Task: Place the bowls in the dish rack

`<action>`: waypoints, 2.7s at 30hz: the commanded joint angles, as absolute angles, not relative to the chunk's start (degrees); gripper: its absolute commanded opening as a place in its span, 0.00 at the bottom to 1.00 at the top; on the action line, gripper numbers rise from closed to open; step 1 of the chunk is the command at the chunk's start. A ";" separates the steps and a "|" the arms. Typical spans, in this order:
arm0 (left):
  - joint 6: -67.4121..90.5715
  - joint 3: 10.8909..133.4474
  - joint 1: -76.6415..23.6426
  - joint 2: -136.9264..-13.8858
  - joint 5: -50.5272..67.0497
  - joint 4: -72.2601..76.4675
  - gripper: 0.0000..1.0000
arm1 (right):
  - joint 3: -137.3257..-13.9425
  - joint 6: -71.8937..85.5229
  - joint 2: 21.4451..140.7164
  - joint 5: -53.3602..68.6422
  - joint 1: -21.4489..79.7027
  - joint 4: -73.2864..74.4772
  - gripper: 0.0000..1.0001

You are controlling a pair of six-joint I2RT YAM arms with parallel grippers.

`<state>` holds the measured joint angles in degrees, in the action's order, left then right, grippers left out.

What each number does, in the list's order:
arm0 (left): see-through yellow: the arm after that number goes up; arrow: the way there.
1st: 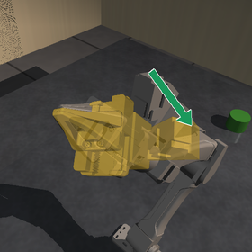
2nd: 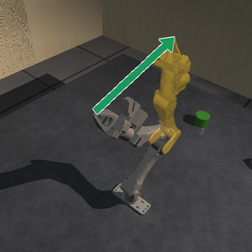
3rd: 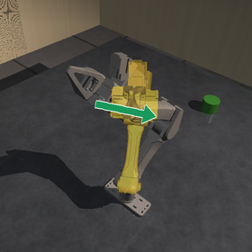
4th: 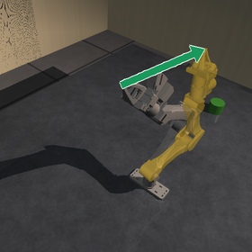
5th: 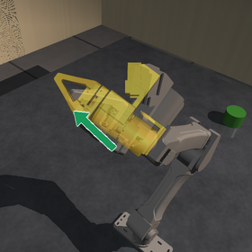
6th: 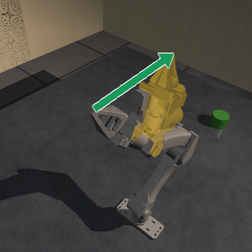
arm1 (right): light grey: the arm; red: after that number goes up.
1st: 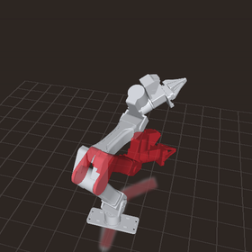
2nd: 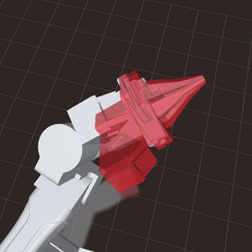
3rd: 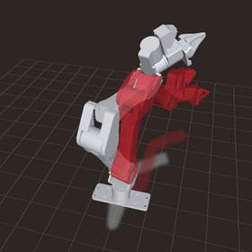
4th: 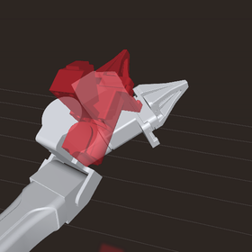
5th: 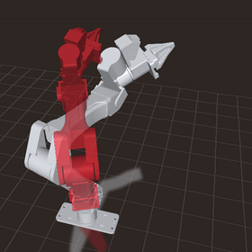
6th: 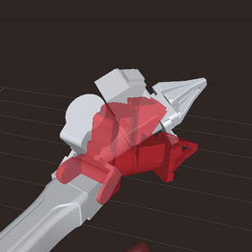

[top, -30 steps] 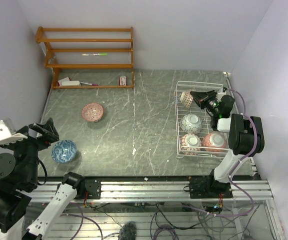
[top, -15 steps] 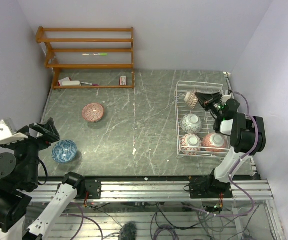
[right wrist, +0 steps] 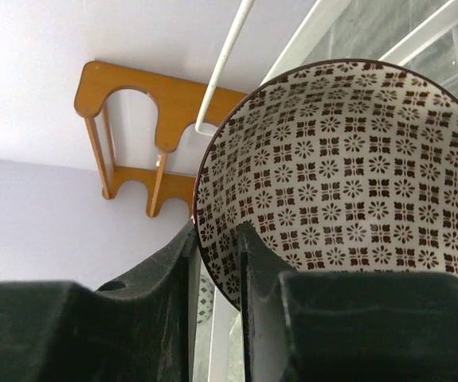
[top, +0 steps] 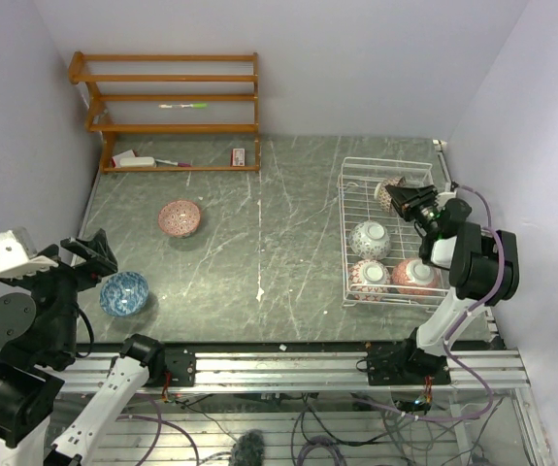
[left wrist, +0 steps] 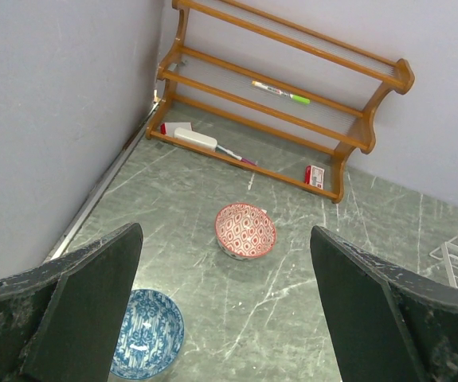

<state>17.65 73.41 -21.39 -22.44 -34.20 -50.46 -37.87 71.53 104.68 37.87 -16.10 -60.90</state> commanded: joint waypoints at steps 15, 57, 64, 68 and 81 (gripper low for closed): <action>18.30 73.70 -22.06 -22.79 -33.53 -48.26 0.97 | -39.02 86.92 107.09 39.40 -11.63 -69.60 0.00; 17.10 73.79 -22.06 -20.71 -36.12 -50.09 0.98 | -40.77 74.68 104.74 28.42 -12.22 -40.21 0.14; 17.22 73.59 -22.06 -20.60 -36.04 -50.45 0.98 | -39.40 71.23 103.77 28.22 -12.30 -37.81 0.18; 17.43 73.35 -22.06 -20.46 -35.89 -50.27 0.97 | -39.49 69.54 101.94 27.16 -12.60 -35.22 0.29; 17.40 72.92 -22.06 -20.41 -35.69 -49.86 0.97 | -40.13 66.99 100.50 26.45 -13.53 -30.98 0.34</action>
<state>17.58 73.30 -21.39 -20.99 -34.94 -50.61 -40.49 69.65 100.38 27.73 -13.32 -37.45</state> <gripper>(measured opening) 0.976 0.334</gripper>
